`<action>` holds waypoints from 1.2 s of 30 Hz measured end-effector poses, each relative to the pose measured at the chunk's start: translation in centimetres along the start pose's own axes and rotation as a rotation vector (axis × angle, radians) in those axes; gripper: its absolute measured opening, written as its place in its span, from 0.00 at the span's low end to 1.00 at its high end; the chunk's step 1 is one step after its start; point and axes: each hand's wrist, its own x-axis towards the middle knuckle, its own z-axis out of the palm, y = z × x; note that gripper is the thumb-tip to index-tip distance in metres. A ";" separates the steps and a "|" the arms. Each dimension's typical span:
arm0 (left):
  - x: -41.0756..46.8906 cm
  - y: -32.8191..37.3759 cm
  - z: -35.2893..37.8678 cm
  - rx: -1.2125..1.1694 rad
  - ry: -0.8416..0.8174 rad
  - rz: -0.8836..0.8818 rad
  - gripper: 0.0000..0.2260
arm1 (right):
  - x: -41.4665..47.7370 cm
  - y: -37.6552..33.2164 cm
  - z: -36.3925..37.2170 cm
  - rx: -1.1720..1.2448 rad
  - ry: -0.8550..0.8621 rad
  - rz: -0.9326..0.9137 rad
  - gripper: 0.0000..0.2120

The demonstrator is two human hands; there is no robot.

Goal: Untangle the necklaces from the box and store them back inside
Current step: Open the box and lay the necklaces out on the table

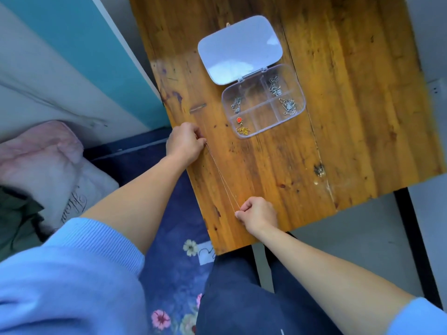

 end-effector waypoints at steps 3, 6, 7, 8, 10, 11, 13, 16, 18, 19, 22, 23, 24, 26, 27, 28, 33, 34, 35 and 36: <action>-0.1 0.1 0.2 0.021 -0.002 0.012 0.04 | 0.0 0.1 -0.5 -0.058 -0.010 -0.037 0.09; -0.6 0.4 -0.2 0.042 0.011 -0.009 0.04 | 0.1 0.2 -1.7 -0.074 -0.068 -0.076 0.10; -0.7 0.5 -0.5 0.044 0.025 -0.020 0.05 | 0.1 0.1 -2.3 -0.080 -0.082 -0.084 0.10; -0.9 0.6 -0.9 0.044 0.039 -0.030 0.07 | 0.2 0.0 -3.0 -0.078 -0.090 -0.093 0.10; -1.1 1.1 -1.7 0.033 0.061 -0.044 0.08 | 0.5 -0.5 -5.1 -0.060 -0.074 -0.118 0.09; -1.2 1.4 -2.1 0.018 0.064 -0.050 0.08 | 0.8 -1.0 -6.4 -0.046 -0.051 -0.132 0.09; -1.4 2.0 -3.0 -0.022 0.065 -0.064 0.05 | 1.7 -2.2 -9.4 -0.029 0.017 -0.175 0.09; -1.4 3.2 -3.5 -0.104 0.062 -0.094 0.05 | 3.3 -5.0 -13.6 -0.040 0.123 -0.276 0.08; -1.1 4.0 -3.3 -0.166 0.058 -0.114 0.06 | 4.5 -7.3 -15.5 -0.065 0.169 -0.361 0.07; -0.9 4.3 -3.2 -0.199 0.057 -0.124 0.06 | 5.2 -8.4 -16.1 -0.088 0.182 -0.407 0.07; 0.2 5.3 -3.0 -0.295 0.070 -0.170 0.09 | 7.2 -11.4 -16.7 -0.192 0.182 -0.541 0.06; 0.6 5.6 -3.0 -0.328 0.079 -0.188 0.10 | 7.8 -12.1 -16.5 -0.237 0.173 -0.574 0.06; 1.1 5.9 -3.0 -0.357 0.086 -0.200 0.11 | 8.4 -12.6 -16.1 -0.293 0.166 -0.603 0.06; 2.1 6.6 -2.9 -0.407 0.088 -0.209 0.12 | 9.4 -13.2 -15.2 -0.421 0.173 -0.669 0.09; 2.5 6.9 -2.9 -0.432 0.085 -0.209 0.12 | 9.9 -13.3 -14.8 -0.483 0.196 -0.708 0.11; 2.9 7.2 -2.8 -0.455 0.082 -0.208 0.12 | 10.3 -13.4 -14.5 -0.540 0.232 -0.747 0.12; 3.9 7.6 -2.3 -0.507 0.042 -0.251 0.11 | 11.3 -13.1 -13.7 -0.747 0.316 -0.953 0.13; 4.0 7.6 -2.3 -0.529 0.030 -0.266 0.11 | 11.4 -13.2 -13.8 -0.779 0.309 -0.977 0.13; 4.0 7.6 -2.3 -0.537 0.021 -0.273 0.11 | 11.4 -13.3 -13.9 -0.810 0.299 -0.996 0.13; 4.0 7.6 -2.4 -0.530 0.014 -0.273 0.12 | 11.5 -13.4 -14.0 -0.839 0.290 -1.011 0.13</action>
